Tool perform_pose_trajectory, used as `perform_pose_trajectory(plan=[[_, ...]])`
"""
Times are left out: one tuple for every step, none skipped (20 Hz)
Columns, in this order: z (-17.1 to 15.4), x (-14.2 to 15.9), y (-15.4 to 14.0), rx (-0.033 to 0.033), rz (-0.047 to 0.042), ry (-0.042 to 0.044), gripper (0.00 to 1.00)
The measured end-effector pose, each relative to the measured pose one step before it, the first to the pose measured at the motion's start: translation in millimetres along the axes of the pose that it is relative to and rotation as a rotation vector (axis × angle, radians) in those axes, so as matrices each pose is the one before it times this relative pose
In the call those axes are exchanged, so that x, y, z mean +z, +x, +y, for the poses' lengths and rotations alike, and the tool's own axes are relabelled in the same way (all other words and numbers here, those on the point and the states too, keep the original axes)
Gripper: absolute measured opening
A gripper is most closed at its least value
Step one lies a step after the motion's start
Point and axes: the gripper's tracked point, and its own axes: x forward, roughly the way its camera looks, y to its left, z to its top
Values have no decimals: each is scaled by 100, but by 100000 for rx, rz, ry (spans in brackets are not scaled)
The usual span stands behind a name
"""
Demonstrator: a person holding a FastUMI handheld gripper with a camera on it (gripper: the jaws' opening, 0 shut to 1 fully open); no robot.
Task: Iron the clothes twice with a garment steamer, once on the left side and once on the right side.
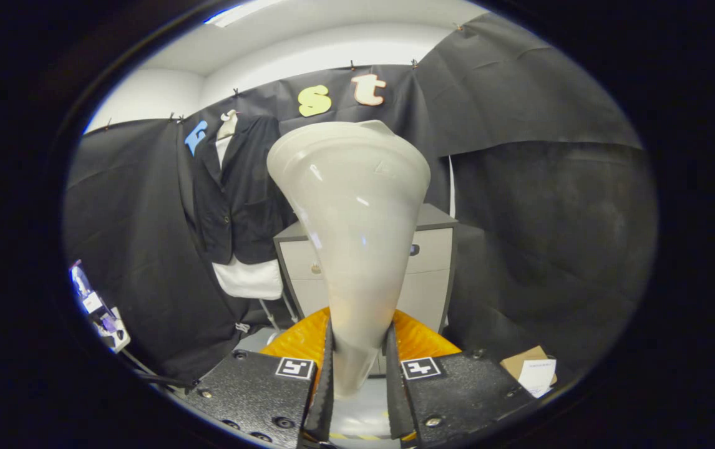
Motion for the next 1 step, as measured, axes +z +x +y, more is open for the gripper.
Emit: perform_pose_trajectory(plan=[[61,274,73,287,-306,-7,38]])
